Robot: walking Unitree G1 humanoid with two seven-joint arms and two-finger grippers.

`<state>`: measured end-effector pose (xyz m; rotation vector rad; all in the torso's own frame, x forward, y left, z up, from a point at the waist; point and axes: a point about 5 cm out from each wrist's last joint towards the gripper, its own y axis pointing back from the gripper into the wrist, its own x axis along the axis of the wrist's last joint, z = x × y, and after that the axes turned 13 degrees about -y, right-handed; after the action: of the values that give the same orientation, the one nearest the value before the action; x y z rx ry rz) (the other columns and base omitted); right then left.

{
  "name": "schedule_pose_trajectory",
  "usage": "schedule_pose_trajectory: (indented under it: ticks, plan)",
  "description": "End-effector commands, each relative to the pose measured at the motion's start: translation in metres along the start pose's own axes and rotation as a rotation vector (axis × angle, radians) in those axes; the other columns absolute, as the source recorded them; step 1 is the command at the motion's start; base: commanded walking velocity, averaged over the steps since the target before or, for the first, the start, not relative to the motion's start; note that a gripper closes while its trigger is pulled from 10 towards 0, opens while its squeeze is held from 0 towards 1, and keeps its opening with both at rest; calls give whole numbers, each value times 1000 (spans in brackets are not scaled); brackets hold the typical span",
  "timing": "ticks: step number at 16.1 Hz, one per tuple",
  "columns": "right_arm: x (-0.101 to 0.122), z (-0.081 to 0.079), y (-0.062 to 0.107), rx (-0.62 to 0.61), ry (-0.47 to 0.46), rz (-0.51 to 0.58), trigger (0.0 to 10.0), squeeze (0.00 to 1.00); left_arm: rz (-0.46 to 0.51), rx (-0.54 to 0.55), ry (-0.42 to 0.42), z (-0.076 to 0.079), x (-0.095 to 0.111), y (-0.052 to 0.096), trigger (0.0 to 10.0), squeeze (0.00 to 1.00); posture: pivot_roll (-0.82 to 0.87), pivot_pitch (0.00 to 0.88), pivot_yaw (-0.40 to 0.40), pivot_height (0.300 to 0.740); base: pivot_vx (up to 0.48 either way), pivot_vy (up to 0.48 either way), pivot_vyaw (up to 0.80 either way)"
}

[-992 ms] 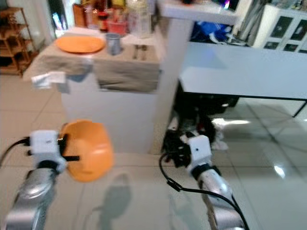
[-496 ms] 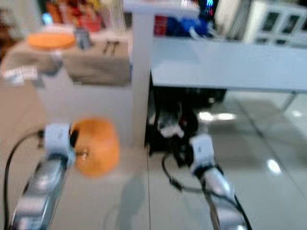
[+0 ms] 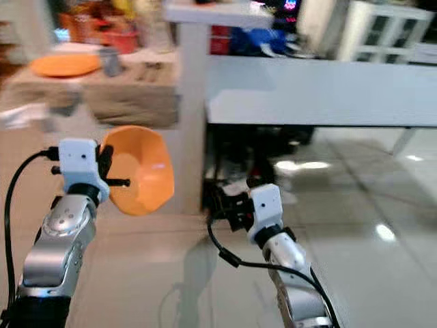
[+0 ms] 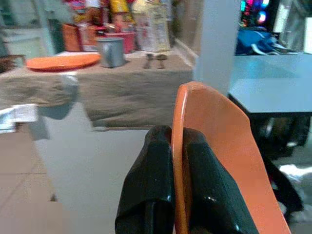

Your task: Setting the table

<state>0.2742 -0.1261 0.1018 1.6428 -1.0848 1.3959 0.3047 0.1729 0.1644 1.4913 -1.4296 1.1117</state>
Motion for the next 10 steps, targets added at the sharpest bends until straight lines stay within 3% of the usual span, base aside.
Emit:
schedule_pose_trajectory:
  ticks: [1, 10]
  plan:
    - [1, 3, 1, -16, 12, -4, 10000, 0, -8, -15, 5, 4, -1, 1, 0, 0, 48, 0, -22, 736, 480, 0, 0]
    - [-3, 3, 5, -16, 10, -14, 10000, 0, -34, -60, 11, 16, -5, 2, 0, 0, 46, 0, -17, 736, 480, 0, 0]
